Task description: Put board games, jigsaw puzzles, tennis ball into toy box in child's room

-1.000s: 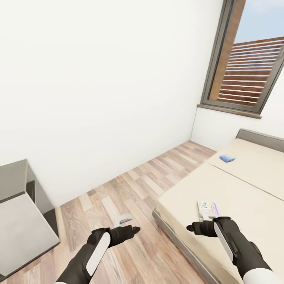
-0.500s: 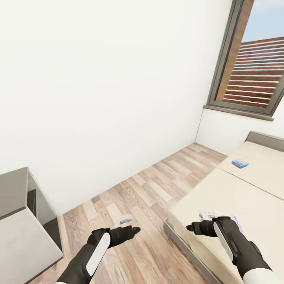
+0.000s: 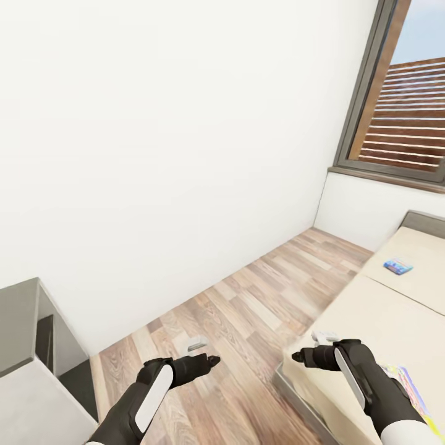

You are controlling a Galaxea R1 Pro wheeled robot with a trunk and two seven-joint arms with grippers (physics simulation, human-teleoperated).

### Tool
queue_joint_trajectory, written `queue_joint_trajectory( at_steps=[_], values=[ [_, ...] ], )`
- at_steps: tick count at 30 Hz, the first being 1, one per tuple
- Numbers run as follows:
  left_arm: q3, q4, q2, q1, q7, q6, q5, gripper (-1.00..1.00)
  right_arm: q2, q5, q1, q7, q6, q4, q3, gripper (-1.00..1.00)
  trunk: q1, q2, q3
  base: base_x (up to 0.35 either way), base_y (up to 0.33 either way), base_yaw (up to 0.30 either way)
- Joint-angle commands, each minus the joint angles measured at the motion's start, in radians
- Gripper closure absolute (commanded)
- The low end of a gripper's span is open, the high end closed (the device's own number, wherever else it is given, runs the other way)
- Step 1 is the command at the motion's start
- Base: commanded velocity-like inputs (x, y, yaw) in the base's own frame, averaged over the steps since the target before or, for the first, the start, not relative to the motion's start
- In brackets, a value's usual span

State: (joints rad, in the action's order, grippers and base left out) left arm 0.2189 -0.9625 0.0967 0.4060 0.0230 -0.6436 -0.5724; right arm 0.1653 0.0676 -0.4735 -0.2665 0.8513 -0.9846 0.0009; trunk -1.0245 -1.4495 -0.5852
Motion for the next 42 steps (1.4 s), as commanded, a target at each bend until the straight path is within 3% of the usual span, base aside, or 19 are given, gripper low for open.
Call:
queue_joint_trajectory(
  at_steps=[1, 21, 31, 42],
  values=[
    [0.0, -0.001, 0.0, 0.0, 0.003, -0.004, -0.005, -1.0, 0.0, 0.007, -0.001, 0.002, 0.005, -0.001, 0.0, -1.0, -0.001, 0.0, -0.001, 0.296, 0.222, 0.0],
    [0.0, -0.001, 0.0, 0.0, 0.006, -0.004, -0.004, -1.0, 0.0, 0.007, -0.001, 0.003, 0.006, 0.0, 0.001, -1.0, -0.001, 0.0, -0.001, 0.293, 0.221, -0.017],
    [0.002, -0.001, 0.0, 0.0, 0.005, -0.004, -0.007, -1.0, 0.0, 0.007, -0.001, 0.003, 0.006, -0.001, 0.0, -1.0, -0.001, 0.0, -0.001, 0.262, 0.197, -0.212],
    [0.001, -0.001, 0.002, 0.0, 0.007, -0.006, -0.011, -1.0, 0.0, 0.006, -0.001, 0.003, 0.006, -0.001, -0.001, -1.0, -0.001, 0.0, -0.001, 0.067, 0.049, -0.271]
  ],
)
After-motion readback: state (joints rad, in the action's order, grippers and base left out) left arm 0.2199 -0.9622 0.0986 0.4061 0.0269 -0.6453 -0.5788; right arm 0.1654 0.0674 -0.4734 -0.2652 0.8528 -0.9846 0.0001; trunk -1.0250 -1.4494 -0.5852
